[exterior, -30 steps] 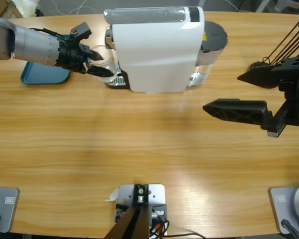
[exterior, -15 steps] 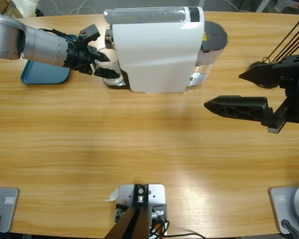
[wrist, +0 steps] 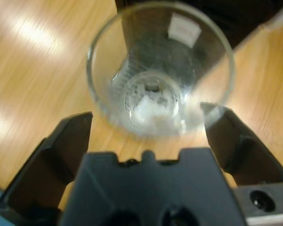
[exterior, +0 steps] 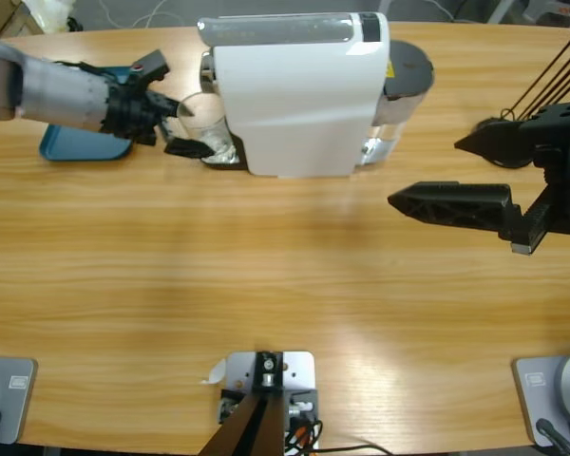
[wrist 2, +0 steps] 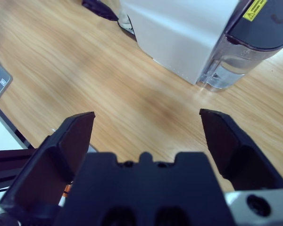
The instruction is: Pour coffee
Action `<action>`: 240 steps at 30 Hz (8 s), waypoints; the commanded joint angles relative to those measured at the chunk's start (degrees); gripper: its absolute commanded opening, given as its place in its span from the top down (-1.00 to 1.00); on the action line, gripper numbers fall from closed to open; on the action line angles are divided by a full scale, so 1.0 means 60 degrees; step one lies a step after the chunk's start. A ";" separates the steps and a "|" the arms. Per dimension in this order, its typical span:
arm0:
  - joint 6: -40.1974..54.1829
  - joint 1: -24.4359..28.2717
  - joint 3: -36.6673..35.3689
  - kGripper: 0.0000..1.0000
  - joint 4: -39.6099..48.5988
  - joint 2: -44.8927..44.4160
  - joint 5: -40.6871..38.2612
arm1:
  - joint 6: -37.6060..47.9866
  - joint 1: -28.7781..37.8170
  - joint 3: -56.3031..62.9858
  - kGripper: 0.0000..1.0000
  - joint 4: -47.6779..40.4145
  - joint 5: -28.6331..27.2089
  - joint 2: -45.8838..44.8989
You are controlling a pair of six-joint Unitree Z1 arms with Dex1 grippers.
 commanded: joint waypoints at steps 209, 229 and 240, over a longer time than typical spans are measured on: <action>-0.3194 -0.1595 0.1802 -1.00 0.2144 -0.5525 0.2369 | -0.3135 -0.4299 0.4150 -1.00 -0.4242 0.2139 -0.2198; -0.3194 -0.1595 0.1911 -1.00 0.2144 -0.5492 0.2425 | -0.3199 -0.4299 0.4287 -1.00 -0.4365 0.1937 -0.2403; -0.3238 -0.1492 0.1972 -1.00 0.2144 -0.5639 0.2428 | -0.3205 -0.4299 0.4305 -1.00 -0.4374 0.1937 -0.2403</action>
